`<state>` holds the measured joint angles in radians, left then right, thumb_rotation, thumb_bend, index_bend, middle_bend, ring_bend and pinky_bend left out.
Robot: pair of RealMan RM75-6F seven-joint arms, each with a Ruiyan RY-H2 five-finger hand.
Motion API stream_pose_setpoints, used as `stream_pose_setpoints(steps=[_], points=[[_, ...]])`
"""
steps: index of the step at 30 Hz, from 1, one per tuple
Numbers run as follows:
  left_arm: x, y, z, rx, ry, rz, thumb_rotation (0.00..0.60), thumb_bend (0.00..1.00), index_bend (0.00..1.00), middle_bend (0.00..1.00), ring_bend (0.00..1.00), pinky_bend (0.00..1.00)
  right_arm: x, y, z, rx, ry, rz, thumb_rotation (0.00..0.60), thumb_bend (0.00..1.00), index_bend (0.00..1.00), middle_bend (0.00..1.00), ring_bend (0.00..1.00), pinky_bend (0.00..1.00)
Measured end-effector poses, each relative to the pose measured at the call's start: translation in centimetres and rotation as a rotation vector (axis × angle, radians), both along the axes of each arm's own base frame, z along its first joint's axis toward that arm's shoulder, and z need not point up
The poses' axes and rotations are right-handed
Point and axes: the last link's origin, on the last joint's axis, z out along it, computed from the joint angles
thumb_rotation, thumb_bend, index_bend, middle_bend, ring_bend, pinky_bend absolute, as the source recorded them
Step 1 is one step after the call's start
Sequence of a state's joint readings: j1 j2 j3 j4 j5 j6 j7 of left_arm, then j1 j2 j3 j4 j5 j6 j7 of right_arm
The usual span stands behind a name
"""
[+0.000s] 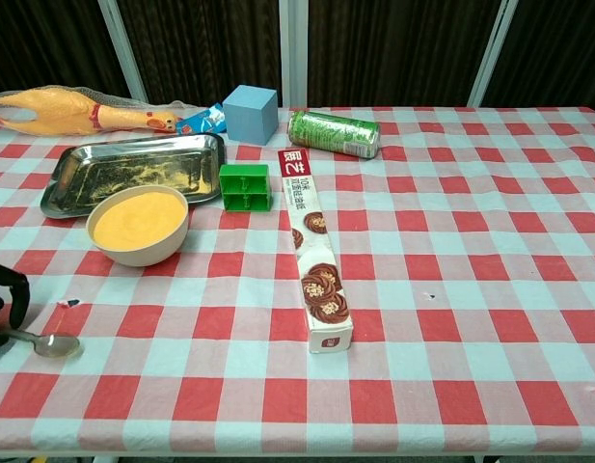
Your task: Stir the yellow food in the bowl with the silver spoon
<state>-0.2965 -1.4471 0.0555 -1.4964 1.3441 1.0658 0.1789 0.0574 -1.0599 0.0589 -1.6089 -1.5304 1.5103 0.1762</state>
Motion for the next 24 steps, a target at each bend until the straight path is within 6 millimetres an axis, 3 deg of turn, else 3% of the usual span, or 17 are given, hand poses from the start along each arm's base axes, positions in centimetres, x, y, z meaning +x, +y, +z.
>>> stream_pose_setpoints(steps=[7,14,24], points=[[0.7,2.1,3.2,0.121,-0.015,-0.028,0.600,0.40,0.62,0.90,0.87,0.94,0.0,0.0,0.2,-0.002,0.007,0.001,0.600,0.29,0.00,0.11,0.00,0.00],[2.6,6.8,5.4,0.246,-0.051,-0.069,0.600,0.40,0.62,0.90,0.87,0.94,-0.1,0.0,0.8,-0.021,0.019,0.000,0.600,0.29,0.00,0.11,0.00,0.00],[5.8,10.8,3.5,0.191,0.022,-0.145,0.600,0.40,0.61,0.90,0.87,0.94,0.0,0.0,1.1,-0.035,0.022,-0.008,0.600,0.29,0.00,0.11,0.00,0.00]])
